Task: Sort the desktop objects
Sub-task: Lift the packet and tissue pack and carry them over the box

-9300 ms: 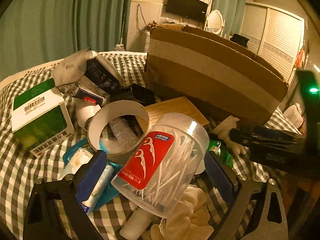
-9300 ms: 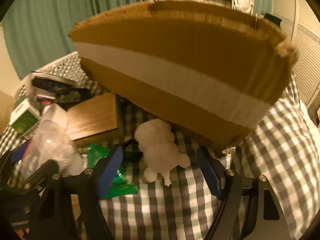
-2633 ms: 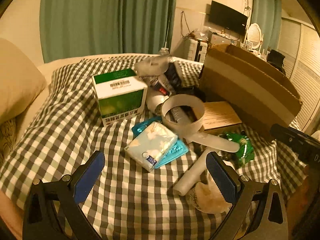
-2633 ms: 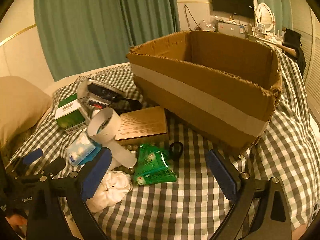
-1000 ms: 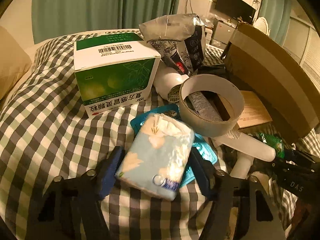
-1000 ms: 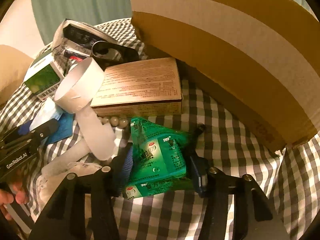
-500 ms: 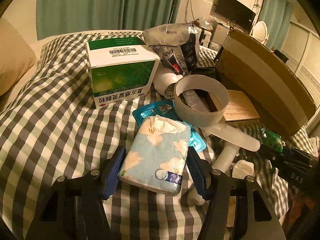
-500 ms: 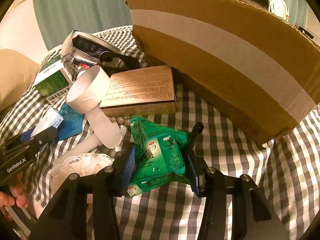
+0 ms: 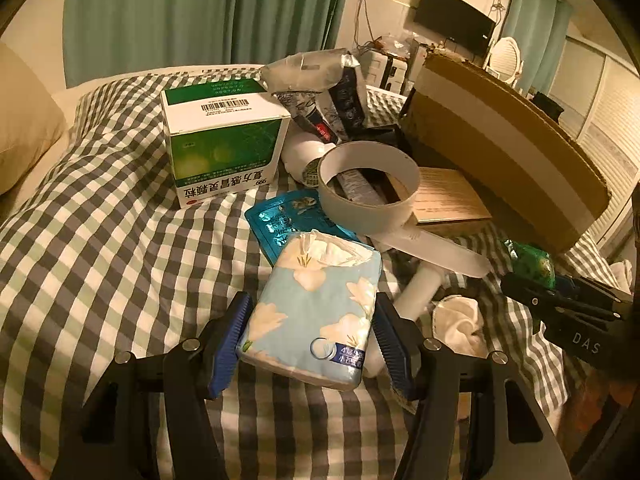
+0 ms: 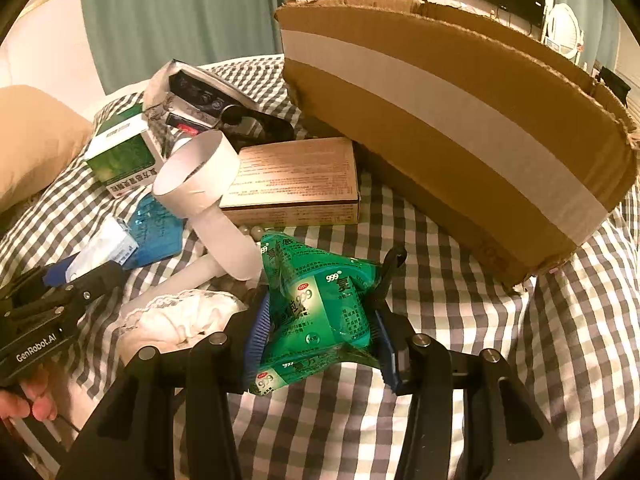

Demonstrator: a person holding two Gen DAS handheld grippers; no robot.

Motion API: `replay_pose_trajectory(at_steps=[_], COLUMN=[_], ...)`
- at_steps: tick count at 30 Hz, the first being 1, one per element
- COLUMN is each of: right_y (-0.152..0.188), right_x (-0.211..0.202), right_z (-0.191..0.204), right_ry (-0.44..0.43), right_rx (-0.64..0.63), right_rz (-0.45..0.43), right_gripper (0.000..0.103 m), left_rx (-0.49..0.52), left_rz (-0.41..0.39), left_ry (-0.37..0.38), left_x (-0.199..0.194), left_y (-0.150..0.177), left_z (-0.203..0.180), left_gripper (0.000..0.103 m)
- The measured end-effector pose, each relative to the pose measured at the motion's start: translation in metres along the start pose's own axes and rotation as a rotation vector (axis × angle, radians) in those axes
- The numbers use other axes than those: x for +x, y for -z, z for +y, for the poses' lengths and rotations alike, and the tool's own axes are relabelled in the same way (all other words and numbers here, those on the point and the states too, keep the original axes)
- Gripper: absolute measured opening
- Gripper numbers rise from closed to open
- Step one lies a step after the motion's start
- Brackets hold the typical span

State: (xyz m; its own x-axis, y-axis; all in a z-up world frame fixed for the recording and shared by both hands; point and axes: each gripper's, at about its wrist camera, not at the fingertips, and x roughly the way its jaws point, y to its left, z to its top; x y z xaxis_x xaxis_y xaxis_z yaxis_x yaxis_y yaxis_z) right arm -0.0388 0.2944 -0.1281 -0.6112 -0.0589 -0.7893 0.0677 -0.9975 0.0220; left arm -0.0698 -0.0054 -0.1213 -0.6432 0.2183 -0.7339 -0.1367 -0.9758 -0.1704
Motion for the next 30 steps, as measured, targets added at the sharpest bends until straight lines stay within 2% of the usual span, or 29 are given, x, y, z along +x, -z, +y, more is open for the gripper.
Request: replay_pose_trajectory(at_steps=[10, 20, 26, 30], right_y=[0.010, 0.013, 0.004, -0.007], right_x=[-0.025, -0.060, -0.079, -0.091], right_z=[0.002, 0.002, -0.005, -0.013], right_ry=[-0.022, -0.037, -0.079, -0.081], right_rx=[0.001, -0.007, 0.000, 0.007], right_rz=[-0.025, -0.086, -0.113, -0.140], right_gripper=[0.046, 0.046, 0.046, 0.046], left_rx=[0.023, 0.040, 0.038, 0.036], left_rz=[-0.030, -0.060, -0.086, -0.119], left_ry=[0.016, 0.025, 0.000, 0.037], left_x=[-0.024, -0.048, -0.060, -0.071], left_y=[0.002, 0.000, -0.011, -0.028], left_z=[-0.016, -0.033, -0.044, -0.059], left_gripper=[0.063, 0.063, 0.063, 0.063])
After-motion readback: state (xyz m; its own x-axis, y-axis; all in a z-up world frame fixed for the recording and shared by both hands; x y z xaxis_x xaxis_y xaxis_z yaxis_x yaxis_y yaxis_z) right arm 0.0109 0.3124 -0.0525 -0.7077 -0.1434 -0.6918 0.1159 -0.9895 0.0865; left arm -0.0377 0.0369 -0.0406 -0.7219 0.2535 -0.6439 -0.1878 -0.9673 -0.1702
